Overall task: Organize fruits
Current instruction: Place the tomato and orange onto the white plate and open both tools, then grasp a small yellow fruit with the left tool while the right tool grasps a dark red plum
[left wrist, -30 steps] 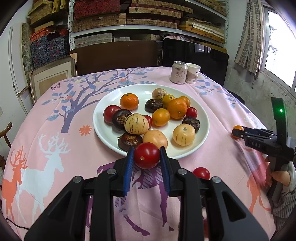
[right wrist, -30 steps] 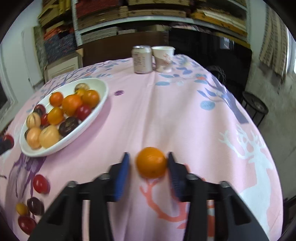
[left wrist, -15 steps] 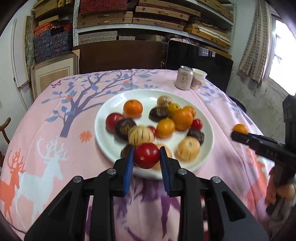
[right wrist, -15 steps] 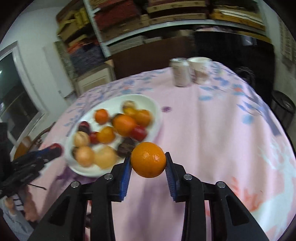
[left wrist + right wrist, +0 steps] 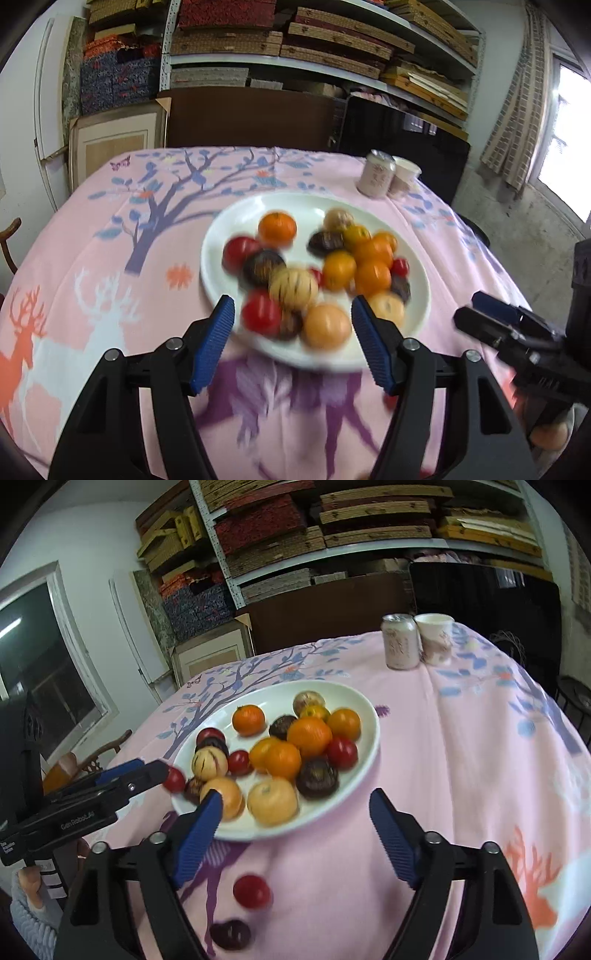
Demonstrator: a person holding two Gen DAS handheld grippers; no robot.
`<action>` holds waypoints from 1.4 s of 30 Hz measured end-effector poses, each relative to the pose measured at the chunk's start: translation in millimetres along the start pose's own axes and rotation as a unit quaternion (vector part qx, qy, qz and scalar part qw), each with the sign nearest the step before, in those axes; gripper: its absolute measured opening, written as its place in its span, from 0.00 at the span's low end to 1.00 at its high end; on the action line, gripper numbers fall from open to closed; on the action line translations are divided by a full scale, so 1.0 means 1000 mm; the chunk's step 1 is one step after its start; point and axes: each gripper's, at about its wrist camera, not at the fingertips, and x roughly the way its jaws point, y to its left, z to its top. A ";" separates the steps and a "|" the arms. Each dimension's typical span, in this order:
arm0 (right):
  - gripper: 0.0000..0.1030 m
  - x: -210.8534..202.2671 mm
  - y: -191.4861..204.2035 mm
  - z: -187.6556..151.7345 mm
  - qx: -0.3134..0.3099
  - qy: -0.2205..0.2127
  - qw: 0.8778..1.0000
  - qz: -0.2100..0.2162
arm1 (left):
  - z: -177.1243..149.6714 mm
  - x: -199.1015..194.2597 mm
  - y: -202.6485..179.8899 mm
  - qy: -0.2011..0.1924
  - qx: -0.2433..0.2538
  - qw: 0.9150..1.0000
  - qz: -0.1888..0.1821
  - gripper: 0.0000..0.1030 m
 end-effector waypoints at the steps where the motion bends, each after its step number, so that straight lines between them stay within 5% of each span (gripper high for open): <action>1: 0.82 -0.004 -0.003 -0.006 0.004 -0.001 1.000 0.003 | -0.010 -0.005 0.000 0.006 0.003 1.000 0.001 0.65; 11: 0.87 -0.035 -0.002 -0.046 0.013 0.010 0.999 0.039 | -0.090 -0.050 -0.045 0.029 0.111 0.993 -0.019 0.71; 18: 0.87 -0.041 -0.004 -0.052 0.021 0.012 0.998 0.055 | -0.103 -0.028 -0.040 0.094 0.098 0.990 -0.039 0.73; 23: 0.87 -0.041 -0.003 -0.054 0.024 0.014 0.998 0.062 | -0.101 -0.024 -0.032 0.099 0.073 0.991 -0.052 0.73; 27: 0.87 -0.045 0.006 -0.058 0.001 0.022 0.997 0.071 | -0.103 -0.025 -0.054 0.093 0.121 0.987 -0.060 0.51; 33: 0.84 -0.066 0.022 -0.084 -0.040 0.040 0.995 0.086 | -0.101 -0.013 -0.056 0.116 0.113 0.981 -0.104 0.42; 36: 0.74 -0.074 0.023 -0.093 -0.040 0.051 0.994 0.092 | -0.100 -0.011 -0.057 0.122 0.114 0.977 -0.130 0.28; 42: 0.54 -0.073 0.032 -0.104 -0.059 0.084 0.991 0.088 | -0.101 -0.015 -0.056 0.121 0.118 0.977 -0.130 0.28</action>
